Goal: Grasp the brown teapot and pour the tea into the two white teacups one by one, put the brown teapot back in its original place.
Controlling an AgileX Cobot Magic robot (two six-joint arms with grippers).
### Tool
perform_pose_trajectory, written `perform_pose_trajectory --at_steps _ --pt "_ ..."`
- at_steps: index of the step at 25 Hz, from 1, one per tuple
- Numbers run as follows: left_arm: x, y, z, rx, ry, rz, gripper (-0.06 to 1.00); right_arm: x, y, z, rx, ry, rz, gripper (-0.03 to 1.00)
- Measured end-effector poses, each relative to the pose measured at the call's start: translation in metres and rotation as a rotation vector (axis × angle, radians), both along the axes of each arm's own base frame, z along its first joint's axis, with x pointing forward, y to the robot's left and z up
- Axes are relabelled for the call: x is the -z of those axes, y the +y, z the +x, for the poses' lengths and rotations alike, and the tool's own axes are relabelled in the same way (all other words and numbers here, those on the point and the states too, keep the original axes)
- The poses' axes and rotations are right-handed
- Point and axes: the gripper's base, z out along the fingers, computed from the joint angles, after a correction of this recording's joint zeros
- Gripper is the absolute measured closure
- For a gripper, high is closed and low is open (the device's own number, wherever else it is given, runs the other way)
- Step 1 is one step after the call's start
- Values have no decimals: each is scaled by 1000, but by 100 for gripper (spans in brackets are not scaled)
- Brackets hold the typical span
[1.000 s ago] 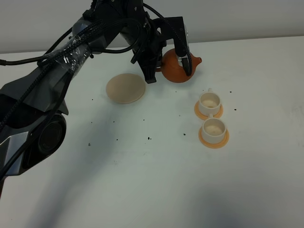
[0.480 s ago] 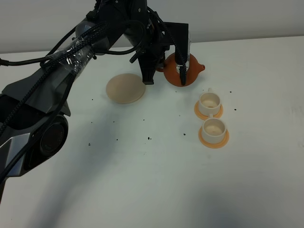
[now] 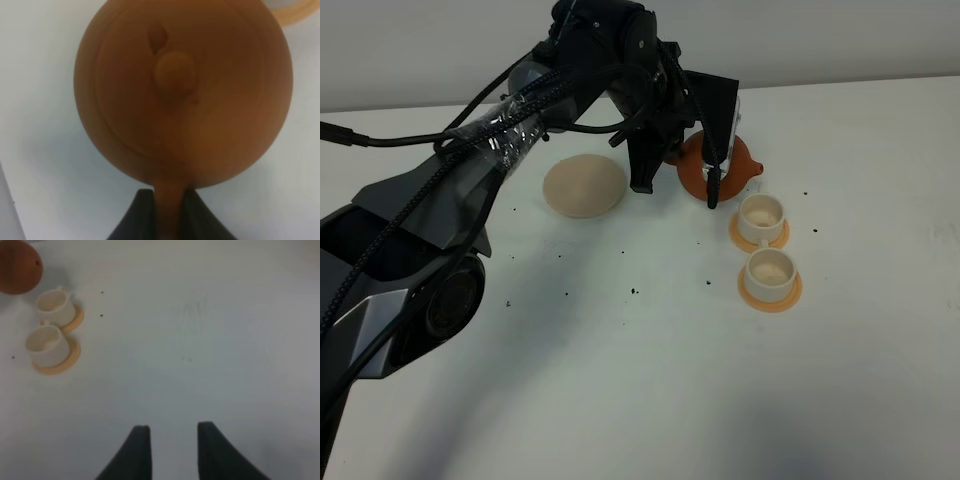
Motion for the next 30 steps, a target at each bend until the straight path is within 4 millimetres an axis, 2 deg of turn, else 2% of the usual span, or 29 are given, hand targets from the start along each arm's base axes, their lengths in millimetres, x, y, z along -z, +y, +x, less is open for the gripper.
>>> perform_pose_trajectory --at_steps 5,19,30 --pt "3 -5 -1 29 -43 69 82 0 0 0 -1 0 -1 72" --pt "3 -13 -6 131 -76 117 82 0 0 0 0 0 0 72" --pt "-3 -11 -5 190 -112 154 82 0 0 0 -1 0 -1 72"
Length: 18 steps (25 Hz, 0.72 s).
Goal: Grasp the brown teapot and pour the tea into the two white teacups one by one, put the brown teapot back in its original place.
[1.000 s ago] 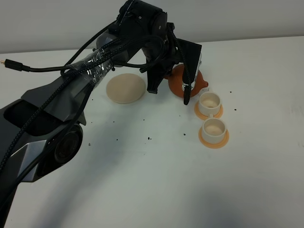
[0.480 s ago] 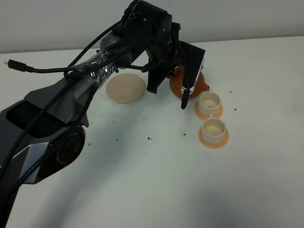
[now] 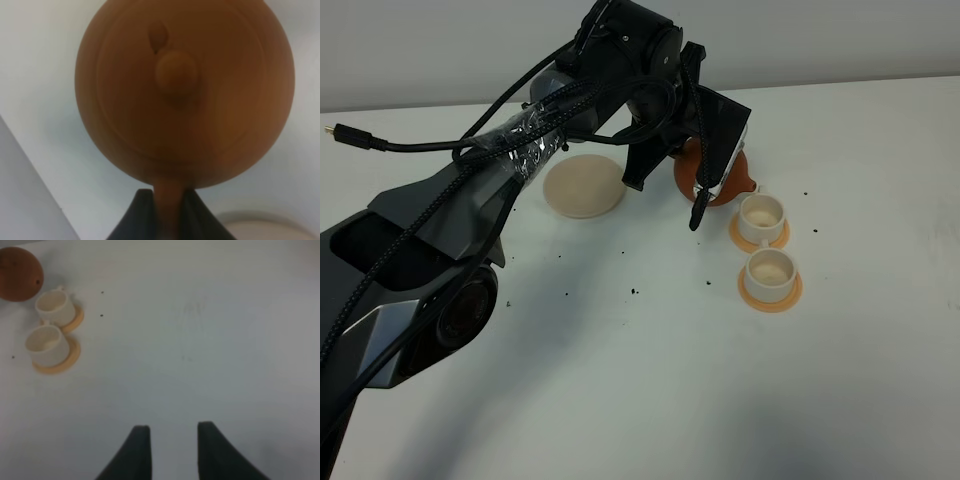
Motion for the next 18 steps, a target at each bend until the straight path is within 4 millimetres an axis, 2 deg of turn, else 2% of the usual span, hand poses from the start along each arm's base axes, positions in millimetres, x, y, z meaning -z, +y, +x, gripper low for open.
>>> perform_pose_trajectory --at_steps 7,18 --pt "-1 -1 1 35 -27 6 82 0 0 0 0 0 1 72" --pt "-5 -19 -2 132 -138 43 82 0 0 0 0 0 1 72"
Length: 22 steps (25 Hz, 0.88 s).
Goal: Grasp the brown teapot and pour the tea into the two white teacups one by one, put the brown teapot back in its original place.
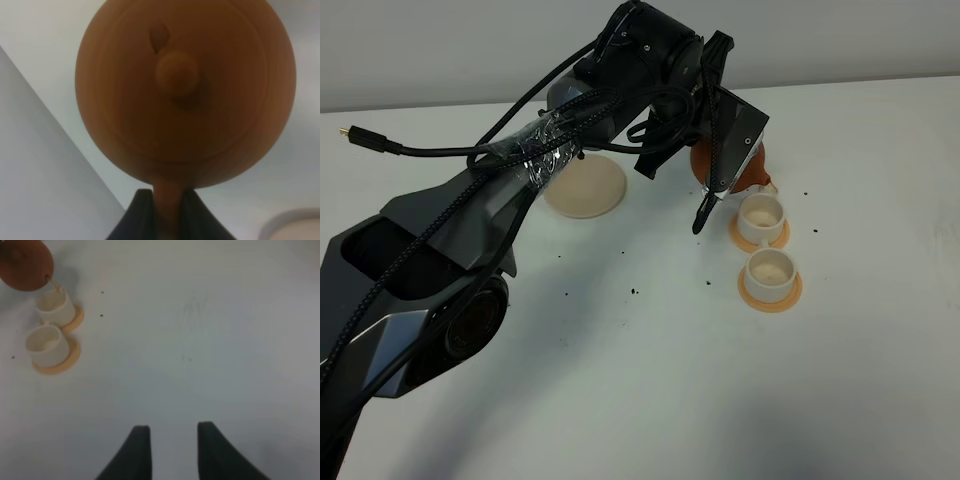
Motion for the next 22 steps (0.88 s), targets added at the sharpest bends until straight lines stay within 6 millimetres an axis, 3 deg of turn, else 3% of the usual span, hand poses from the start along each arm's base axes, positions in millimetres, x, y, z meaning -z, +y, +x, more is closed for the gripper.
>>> perform_pose_trajectory --at_steps 22 --pt "0 -2 -2 137 -34 97 82 0 0 0 0 0 0 72"
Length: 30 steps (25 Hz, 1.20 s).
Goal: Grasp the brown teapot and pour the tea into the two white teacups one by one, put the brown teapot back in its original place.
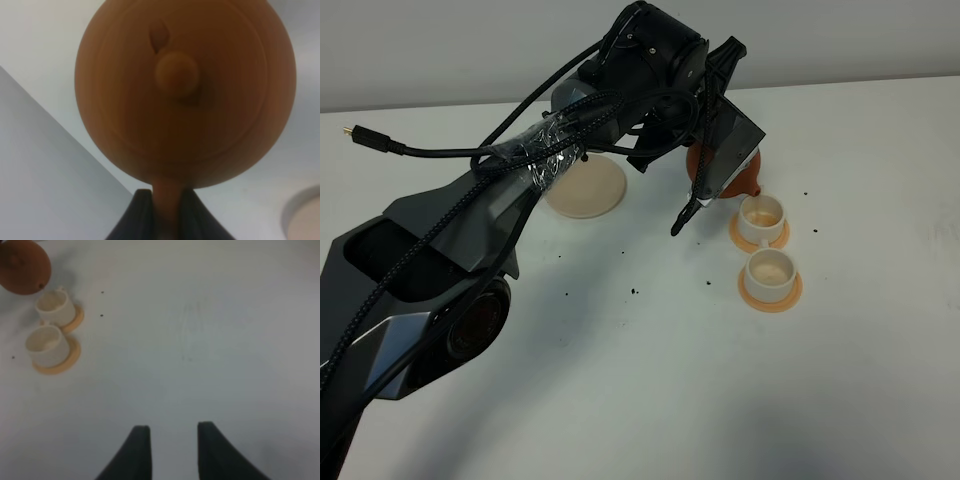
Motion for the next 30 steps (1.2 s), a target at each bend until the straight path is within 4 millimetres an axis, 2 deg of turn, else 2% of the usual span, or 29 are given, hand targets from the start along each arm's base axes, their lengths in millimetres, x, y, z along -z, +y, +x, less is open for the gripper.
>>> perform_pose_trajectory --at_steps 30 --pt "-4 -4 5 118 -93 26 82 0 0 0 0 0 0 72"
